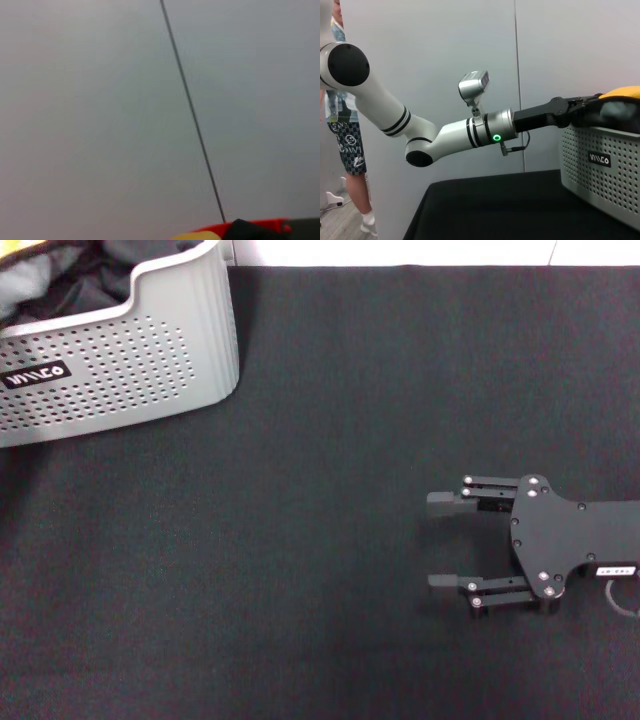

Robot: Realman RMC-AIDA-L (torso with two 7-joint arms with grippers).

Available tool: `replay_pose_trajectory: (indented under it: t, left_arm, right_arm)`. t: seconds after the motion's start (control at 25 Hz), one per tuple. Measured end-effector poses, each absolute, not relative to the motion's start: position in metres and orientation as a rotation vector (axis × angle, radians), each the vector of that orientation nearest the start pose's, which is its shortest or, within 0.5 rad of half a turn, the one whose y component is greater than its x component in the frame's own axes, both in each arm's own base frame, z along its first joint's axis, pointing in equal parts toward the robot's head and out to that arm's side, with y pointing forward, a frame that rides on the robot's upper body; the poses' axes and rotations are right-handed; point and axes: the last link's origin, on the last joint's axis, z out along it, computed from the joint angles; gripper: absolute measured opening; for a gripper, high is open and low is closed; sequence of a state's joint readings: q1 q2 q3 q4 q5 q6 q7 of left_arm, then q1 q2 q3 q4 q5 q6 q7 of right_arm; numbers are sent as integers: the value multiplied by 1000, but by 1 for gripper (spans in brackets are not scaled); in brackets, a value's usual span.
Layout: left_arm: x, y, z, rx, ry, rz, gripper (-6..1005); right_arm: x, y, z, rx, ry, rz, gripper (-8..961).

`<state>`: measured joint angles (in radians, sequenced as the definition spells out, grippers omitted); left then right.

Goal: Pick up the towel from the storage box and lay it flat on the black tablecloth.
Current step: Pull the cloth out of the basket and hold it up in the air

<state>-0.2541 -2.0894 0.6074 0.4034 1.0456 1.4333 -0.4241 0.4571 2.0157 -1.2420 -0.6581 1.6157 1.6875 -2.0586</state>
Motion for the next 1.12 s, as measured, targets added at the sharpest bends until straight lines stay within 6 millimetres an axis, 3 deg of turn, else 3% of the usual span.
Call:
replay_pose_trajectory:
  t: [0.2, 0.44, 0.72, 0.92, 1.12]
  left_arm:
    - [-345, 291, 67, -1636, -206, -743, 170]
    - [-342, 294, 64, -1638, -204, -761, 35]
    - [-340, 293, 59, -1633, -237, -798, 31]
    - [-323, 281, 66, -1621, -232, -1030, 27]
    - [-294, 257, 77, -1631, -98, -1328, 24]
  right_arm:
    - [219, 289, -20, -2959, 21, 974, 761]
    - [220, 289, -20, -2955, 32, 982, 761]
    - [220, 289, -20, -2956, 30, 981, 760]
    - [220, 289, -20, -2954, 30, 982, 760]
    - [220, 289, -20, -2950, 31, 986, 761]
